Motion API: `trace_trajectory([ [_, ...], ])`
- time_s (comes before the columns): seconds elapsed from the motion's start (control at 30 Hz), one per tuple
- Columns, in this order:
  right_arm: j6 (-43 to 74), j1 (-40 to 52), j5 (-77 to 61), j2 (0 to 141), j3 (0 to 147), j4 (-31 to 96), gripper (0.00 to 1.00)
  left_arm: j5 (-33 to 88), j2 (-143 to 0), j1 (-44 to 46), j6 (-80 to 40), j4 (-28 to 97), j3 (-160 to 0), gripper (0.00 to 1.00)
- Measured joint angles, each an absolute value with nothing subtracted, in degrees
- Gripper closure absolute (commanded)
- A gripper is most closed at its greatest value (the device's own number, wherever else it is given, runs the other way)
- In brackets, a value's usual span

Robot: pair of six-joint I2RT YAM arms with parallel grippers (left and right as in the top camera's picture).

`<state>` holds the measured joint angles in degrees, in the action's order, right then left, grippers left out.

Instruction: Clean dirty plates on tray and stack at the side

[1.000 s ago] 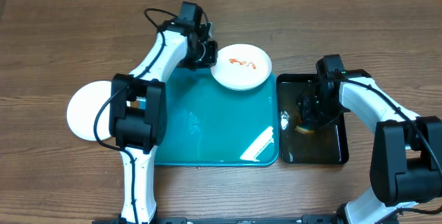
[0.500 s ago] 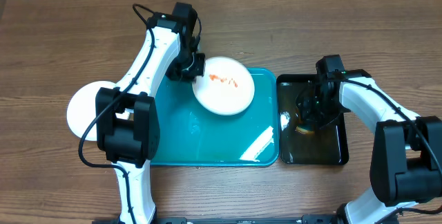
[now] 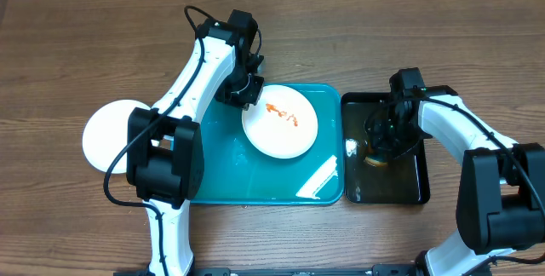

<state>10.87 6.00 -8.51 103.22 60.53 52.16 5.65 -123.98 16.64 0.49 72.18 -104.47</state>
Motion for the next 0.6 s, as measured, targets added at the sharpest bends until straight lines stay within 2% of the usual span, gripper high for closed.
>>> trace_trajectory([
  [0.1,10.9,6.0,-8.54,103.22,60.53,52.18,0.96,5.48,-123.98,16.64,2.17,72.31,-104.47,0.96],
  [0.43,11.33,6.0,-8.58,103.22,60.36,50.94,0.96,5.52,-123.98,16.64,4.29,72.9,-104.47,0.96],
  [0.6,15.27,5.98,-8.71,103.22,60.36,51.99,0.96,5.52,-123.98,16.64,4.71,73.1,-104.47,0.96],
])
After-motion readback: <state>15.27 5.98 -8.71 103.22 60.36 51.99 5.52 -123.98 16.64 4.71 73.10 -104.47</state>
